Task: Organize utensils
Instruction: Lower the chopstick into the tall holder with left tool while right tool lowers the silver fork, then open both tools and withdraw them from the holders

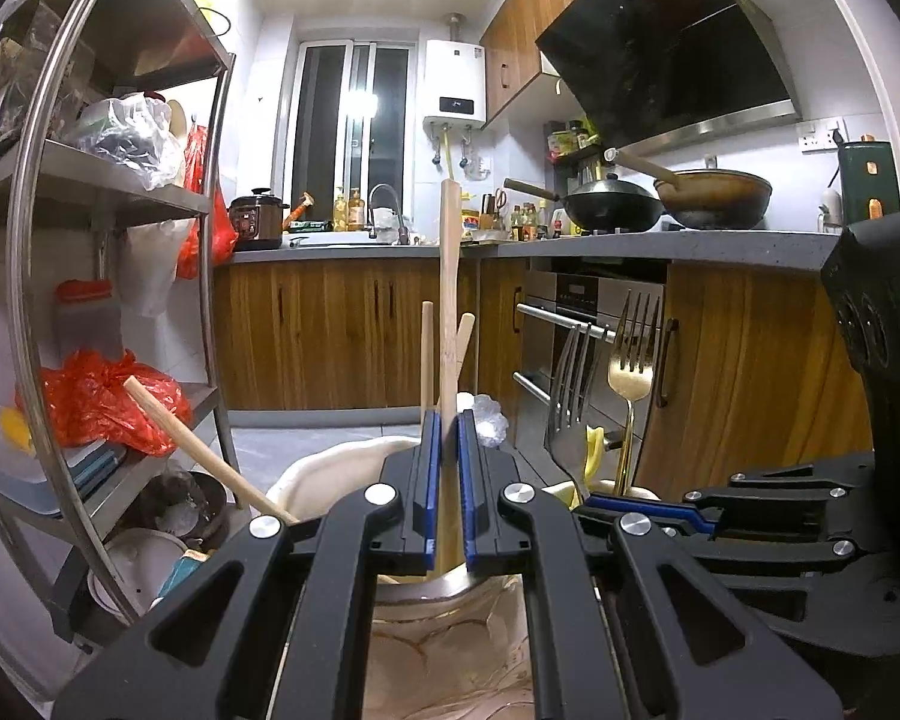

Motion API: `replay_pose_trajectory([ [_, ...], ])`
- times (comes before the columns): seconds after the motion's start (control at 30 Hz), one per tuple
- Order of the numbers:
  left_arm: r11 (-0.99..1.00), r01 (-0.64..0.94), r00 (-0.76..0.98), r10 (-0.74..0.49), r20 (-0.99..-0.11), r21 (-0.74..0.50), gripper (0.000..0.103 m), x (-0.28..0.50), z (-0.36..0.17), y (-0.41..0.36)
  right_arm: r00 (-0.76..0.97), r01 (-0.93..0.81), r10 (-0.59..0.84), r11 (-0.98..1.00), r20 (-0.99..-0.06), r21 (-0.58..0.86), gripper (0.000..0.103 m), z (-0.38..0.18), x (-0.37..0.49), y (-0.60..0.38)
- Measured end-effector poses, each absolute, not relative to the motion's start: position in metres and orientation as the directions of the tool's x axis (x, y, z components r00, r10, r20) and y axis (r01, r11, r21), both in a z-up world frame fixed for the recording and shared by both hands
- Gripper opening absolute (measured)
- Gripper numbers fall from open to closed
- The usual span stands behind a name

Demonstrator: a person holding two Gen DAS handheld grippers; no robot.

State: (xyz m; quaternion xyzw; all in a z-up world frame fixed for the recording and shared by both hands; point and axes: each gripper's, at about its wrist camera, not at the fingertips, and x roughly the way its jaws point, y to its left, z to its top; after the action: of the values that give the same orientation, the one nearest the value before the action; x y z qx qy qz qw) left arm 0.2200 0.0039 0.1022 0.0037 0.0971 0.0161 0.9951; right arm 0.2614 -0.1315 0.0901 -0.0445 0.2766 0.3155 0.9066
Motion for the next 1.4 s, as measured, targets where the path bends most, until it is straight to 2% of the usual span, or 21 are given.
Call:
replay_pose_trajectory([
  [0.73,0.999,-0.032,0.975,0.030,-0.220,-0.002,0.006,0.224,0.107,0.008,0.648,-0.585,0.546,0.803,-0.531,0.112,0.007,0.085,0.273,-0.130],
  [0.83,1.000,-0.027,0.975,0.026,-0.220,-0.003,0.008,0.225,0.107,0.009,0.648,-0.584,0.544,0.804,-0.533,0.109,0.007,0.085,0.274,-0.130],
  [1.03,1.000,-0.003,0.979,0.002,-0.206,-0.001,0.020,0.220,0.108,0.006,0.652,-0.582,0.543,0.806,-0.530,0.110,0.017,0.087,0.271,-0.132],
  [1.13,1.000,0.002,0.981,-0.002,-0.193,-0.005,0.035,0.216,0.110,0.006,0.659,-0.582,0.544,0.806,-0.519,0.106,0.023,0.089,0.267,-0.135],
  [1.27,1.000,0.013,0.985,-0.015,-0.173,-0.016,0.051,0.208,0.114,0.009,0.664,-0.589,0.555,0.801,-0.502,0.106,0.024,0.093,0.261,-0.139],
  [1.4,1.000,0.020,0.986,-0.023,-0.162,-0.016,0.053,0.200,0.117,0.010,0.670,-0.593,0.557,0.799,-0.491,0.098,0.024,0.095,0.255,-0.140],
])
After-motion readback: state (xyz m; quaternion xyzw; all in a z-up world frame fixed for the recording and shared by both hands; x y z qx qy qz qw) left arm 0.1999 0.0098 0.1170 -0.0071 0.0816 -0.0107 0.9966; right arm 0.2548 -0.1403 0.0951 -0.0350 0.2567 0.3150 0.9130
